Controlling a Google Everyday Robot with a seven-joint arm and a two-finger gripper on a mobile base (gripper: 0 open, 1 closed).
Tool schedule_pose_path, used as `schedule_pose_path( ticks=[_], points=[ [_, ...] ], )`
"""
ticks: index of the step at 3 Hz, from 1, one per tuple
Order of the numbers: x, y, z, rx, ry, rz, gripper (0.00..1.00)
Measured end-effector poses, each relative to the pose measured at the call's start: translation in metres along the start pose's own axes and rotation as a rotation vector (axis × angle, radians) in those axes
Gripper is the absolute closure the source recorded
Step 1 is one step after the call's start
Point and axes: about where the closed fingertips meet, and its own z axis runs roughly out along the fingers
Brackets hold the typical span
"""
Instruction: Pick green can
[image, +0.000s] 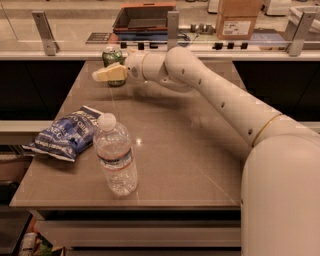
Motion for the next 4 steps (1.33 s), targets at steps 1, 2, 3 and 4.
schedule_pose_path(
  ticks=[1, 2, 3, 4],
  points=[
    [0.0001, 0.0019, 0.0019, -0.004, 0.000, 0.000, 0.16],
    [0.0003, 0.0042, 0.0044, -0.008, 0.000, 0.001, 0.41],
    [0.0005, 0.0064, 0.0066, -0.012, 0.000, 0.001, 0.64],
    [0.0007, 0.0087, 0.0089, -0.017, 0.000, 0.002, 0.87]
  ],
)
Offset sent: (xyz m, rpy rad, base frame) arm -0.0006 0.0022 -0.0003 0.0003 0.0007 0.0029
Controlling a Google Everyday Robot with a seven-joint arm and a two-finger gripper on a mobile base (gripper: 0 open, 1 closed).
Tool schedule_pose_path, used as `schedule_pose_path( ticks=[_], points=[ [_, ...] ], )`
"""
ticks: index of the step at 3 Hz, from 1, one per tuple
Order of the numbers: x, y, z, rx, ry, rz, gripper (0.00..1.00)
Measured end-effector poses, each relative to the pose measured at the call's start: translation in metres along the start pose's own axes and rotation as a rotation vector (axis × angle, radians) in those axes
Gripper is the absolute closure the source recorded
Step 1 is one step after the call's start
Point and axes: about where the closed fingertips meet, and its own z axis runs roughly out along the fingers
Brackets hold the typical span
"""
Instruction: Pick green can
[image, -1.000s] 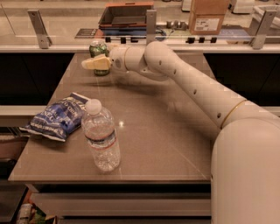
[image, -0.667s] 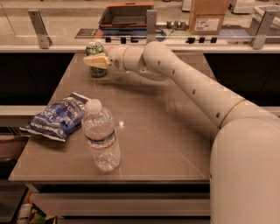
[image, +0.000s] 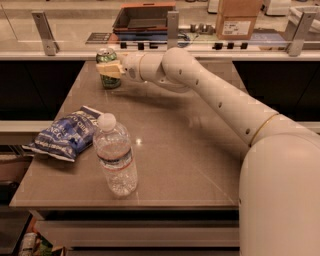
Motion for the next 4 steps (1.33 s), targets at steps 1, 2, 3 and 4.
schedule_pose_path(
  ticks=[1, 2, 3, 4],
  points=[
    [0.000, 0.002, 0.002, -0.004, 0.000, 0.001, 1.00],
    [-0.001, 0.003, 0.002, -0.006, -0.001, 0.002, 1.00],
    [-0.019, 0.008, -0.009, -0.023, -0.007, -0.003, 1.00],
    [-0.045, 0.013, -0.027, -0.005, -0.015, -0.021, 1.00]
  ],
)
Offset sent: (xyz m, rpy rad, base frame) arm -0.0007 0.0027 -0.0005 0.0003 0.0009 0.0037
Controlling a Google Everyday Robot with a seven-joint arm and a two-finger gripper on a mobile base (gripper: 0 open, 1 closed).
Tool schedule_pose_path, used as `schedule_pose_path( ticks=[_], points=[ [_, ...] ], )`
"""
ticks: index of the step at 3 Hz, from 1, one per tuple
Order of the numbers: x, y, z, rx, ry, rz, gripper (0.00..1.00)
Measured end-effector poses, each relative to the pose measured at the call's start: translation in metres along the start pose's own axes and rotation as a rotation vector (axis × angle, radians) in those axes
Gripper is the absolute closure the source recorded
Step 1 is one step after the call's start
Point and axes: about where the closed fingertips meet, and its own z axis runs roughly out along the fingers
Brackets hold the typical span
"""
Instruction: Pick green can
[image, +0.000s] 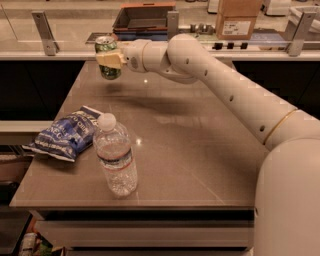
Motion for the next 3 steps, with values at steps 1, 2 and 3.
schedule_pose_path(
  ticks=[1, 2, 3],
  points=[
    [-0.038, 0.003, -0.019, 0.039, -0.014, -0.055, 1.00],
    [-0.070, 0.003, -0.029, 0.061, -0.040, -0.120, 1.00],
    [-0.070, 0.004, -0.028, 0.061, -0.040, -0.120, 1.00]
  ],
)
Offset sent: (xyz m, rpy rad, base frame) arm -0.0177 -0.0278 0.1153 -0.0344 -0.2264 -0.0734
